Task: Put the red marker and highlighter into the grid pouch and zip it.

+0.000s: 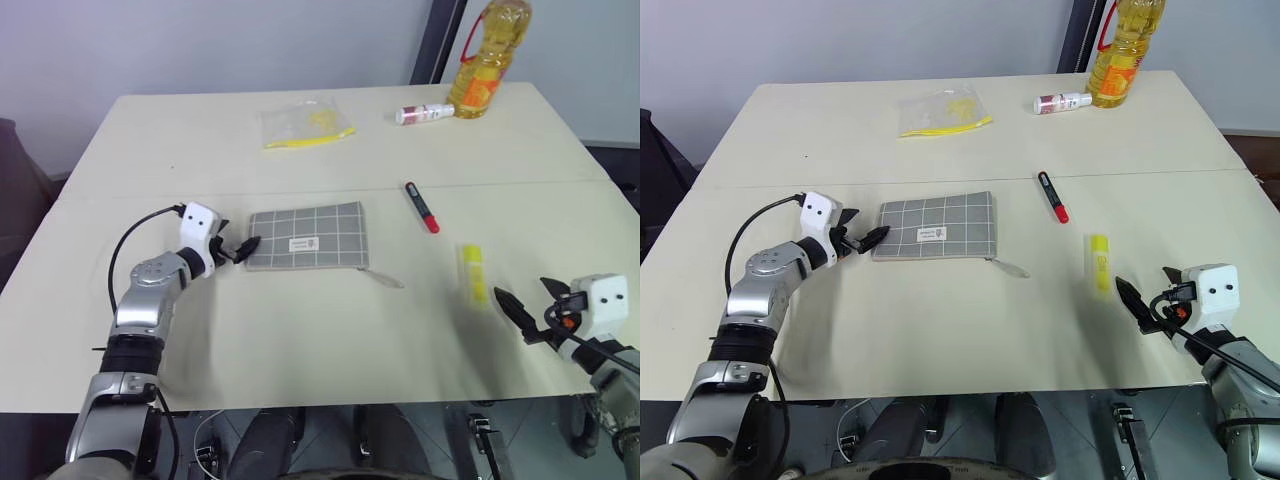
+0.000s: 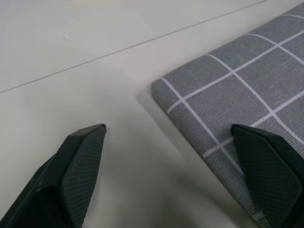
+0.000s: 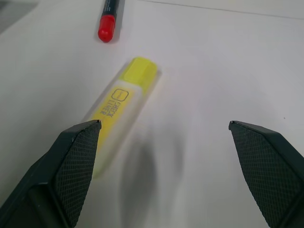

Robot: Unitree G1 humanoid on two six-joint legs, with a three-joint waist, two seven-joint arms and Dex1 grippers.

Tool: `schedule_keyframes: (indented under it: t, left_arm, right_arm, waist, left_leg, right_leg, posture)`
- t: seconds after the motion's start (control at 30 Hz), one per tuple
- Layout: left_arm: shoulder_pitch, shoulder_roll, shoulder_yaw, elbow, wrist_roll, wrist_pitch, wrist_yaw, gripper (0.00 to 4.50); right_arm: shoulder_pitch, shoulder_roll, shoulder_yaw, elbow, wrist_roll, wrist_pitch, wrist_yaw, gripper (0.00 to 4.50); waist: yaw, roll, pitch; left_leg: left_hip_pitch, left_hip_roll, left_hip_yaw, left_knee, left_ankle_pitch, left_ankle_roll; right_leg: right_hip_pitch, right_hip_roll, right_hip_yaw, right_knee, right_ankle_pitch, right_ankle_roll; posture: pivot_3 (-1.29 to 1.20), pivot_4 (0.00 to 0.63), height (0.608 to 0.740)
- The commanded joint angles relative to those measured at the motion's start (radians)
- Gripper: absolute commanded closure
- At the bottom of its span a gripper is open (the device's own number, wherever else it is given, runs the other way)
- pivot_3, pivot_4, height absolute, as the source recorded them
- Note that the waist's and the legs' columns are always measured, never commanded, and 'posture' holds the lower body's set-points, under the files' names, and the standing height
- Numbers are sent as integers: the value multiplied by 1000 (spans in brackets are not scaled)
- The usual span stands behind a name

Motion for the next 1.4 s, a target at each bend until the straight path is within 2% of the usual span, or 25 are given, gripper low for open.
schedule_keyframes:
  t: [0.03,0.27,0.43,0.67,0.83,0.93,1.13,1.4]
  left_arm:
    - [-16,2,11,-16,0,-15,3,48]
    - [-10,8,32,-23,-12,-12,8,48]
    - [15,33,48,-40,-4,-16,20,48]
    - [88,71,97,-112,-12,-20,34,48]
    - [226,102,125,-254,-33,-2,8,48]
    - [272,140,126,-295,-14,-26,-6,0]
    - [284,214,86,-261,39,-129,-70,0]
    - [162,295,-33,-14,145,-384,-233,0]
  right_arm:
    - [-12,3,-18,-8,8,-21,-5,0]
    - [-35,-7,-6,6,3,-21,2,0]
    - [-120,-39,41,12,-3,-4,13,0]
    - [-325,-61,205,38,-26,30,34,0]
    - [-471,-29,379,46,-58,61,51,0]
    - [-530,-1,474,66,-90,93,40,1331]
    - [-631,85,584,130,-172,136,-37,4427]
    - [-766,181,660,293,-329,169,-182,4476]
  waist:
    - [0,0,0]
    - [0,0,0]
    - [-4,0,0]
    - [-7,0,0]
    - [-7,0,0]
    - [-4,0,0]
    - [0,0,0]
    - [-2,0,0]
  left_leg:
    - [0,0,0,0,0,0]
    - [0,0,0,0,0,0]
    - [0,0,0,1,0,0]
    - [0,0,0,1,0,0]
    - [0,0,0,1,0,0]
    - [0,0,0,1,0,0]
    - [0,0,0,1,0,0]
    - [0,0,0,-1,0,0]
  right_leg:
    - [0,0,0,0,0,0]
    - [0,0,0,0,0,0]
    - [0,0,0,0,0,0]
    - [0,0,0,0,0,0]
    - [0,0,0,0,0,0]
    - [0,0,0,0,0,0]
    - [0,0,0,0,-1,-3]
    - [-4,0,0,0,0,-1]
  posture:
    - [0,150,740]
    - [0,150,740]
    - [0,150,740]
    - [0,150,740]
    - [0,150,740]
    - [0,150,740]
    - [0,150,740]
    - [0,150,740]
